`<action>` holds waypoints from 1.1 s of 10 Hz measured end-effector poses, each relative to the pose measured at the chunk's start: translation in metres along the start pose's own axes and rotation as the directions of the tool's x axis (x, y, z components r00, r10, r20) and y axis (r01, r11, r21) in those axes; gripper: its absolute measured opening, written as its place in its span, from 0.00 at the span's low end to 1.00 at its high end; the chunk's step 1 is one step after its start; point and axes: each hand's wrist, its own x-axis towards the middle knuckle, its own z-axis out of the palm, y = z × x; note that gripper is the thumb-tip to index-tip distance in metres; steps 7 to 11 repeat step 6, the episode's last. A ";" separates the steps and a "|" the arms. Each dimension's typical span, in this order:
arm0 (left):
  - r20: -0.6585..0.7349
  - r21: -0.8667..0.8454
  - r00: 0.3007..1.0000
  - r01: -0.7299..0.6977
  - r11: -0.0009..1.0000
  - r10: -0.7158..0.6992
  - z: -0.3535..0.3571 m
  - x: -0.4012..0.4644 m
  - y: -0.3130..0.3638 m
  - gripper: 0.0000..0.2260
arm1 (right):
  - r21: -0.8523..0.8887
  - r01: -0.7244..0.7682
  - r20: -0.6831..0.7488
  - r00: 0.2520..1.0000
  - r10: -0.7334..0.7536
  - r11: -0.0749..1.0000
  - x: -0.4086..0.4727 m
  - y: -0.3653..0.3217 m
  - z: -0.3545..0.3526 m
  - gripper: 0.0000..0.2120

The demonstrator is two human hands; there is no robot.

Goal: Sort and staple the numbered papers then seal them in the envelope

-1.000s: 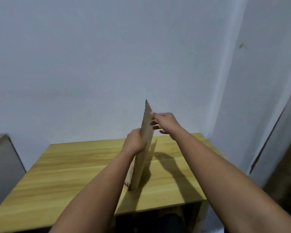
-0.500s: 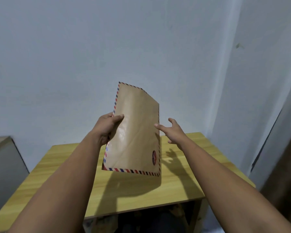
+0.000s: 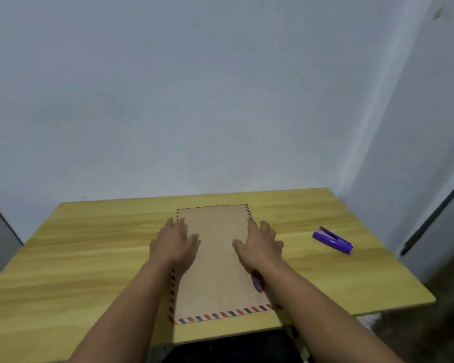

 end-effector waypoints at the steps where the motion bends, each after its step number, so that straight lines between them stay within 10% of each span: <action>1: 0.078 0.221 0.995 -0.078 0.972 0.062 0.034 0.005 -0.011 0.36 | -0.096 0.153 0.068 0.987 -0.147 0.984 0.005 -0.004 0.033 0.35; 11: 0.000 0.368 0.988 -0.145 0.919 0.156 0.040 0.038 -0.019 0.38 | -0.160 0.145 0.026 0.989 -0.142 0.976 0.030 -0.014 0.053 0.36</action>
